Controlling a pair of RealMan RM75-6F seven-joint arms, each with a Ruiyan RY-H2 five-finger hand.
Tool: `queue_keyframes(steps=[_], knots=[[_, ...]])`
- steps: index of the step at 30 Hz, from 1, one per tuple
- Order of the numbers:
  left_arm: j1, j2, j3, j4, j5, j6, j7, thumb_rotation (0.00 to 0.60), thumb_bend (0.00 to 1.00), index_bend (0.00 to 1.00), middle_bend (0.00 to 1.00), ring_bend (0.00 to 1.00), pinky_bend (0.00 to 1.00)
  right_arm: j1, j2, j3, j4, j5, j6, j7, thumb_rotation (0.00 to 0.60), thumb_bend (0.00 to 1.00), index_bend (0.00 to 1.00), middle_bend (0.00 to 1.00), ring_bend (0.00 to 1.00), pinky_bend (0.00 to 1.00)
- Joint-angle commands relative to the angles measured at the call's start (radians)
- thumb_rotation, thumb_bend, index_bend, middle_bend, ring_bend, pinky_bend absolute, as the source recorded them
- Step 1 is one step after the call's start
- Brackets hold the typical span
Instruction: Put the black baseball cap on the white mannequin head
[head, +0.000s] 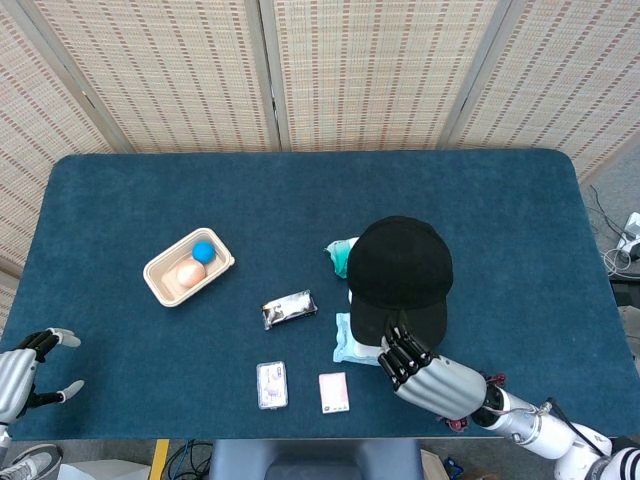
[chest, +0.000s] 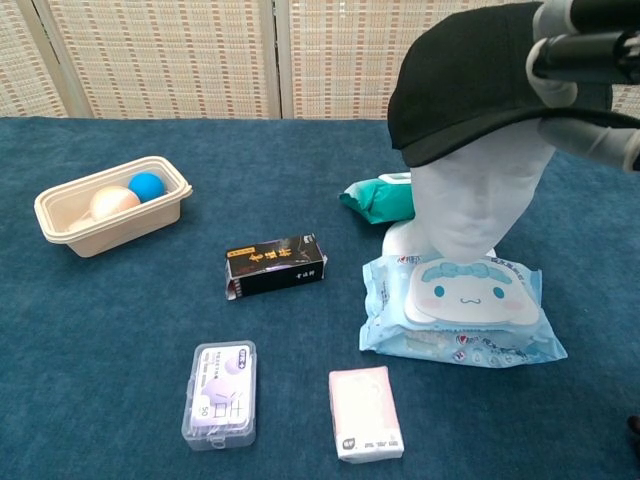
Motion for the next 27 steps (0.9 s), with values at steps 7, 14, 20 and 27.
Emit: queue_keyframes(steps=[7, 14, 20, 27], knots=[[0.000, 0.000, 0.001, -0.001, 0.001, 0.000, 0.001, 0.600, 0.12, 0.38, 0.29, 0.26, 0.41, -0.033, -0.053, -0.023, 0.059, 0.032, -0.007, 0.053, 0.600, 0.57, 0.66, 0.57, 0.32, 0.31], [-0.001, 0.000, 0.001, 0.000, -0.001, -0.002, -0.001, 0.600, 0.12, 0.38, 0.29, 0.26, 0.41, -0.058, -0.118, -0.039, 0.138, 0.072, 0.000, 0.104, 0.600, 0.56, 0.66, 0.57, 0.32, 0.31], [0.000, 0.001, 0.001, 0.000, -0.002, -0.001, -0.003, 0.600, 0.12, 0.38, 0.29, 0.26, 0.41, -0.069, -0.152, -0.044, 0.177, 0.087, 0.017, 0.144, 0.600, 0.54, 0.66, 0.56, 0.32, 0.31], [0.001, 0.000, 0.002, 0.000, 0.001, 0.000, -0.003, 0.600, 0.12, 0.38, 0.29, 0.26, 0.41, -0.080, -0.153, -0.044, 0.169, 0.090, 0.046, 0.166, 0.600, 0.49, 0.65, 0.55, 0.32, 0.31]])
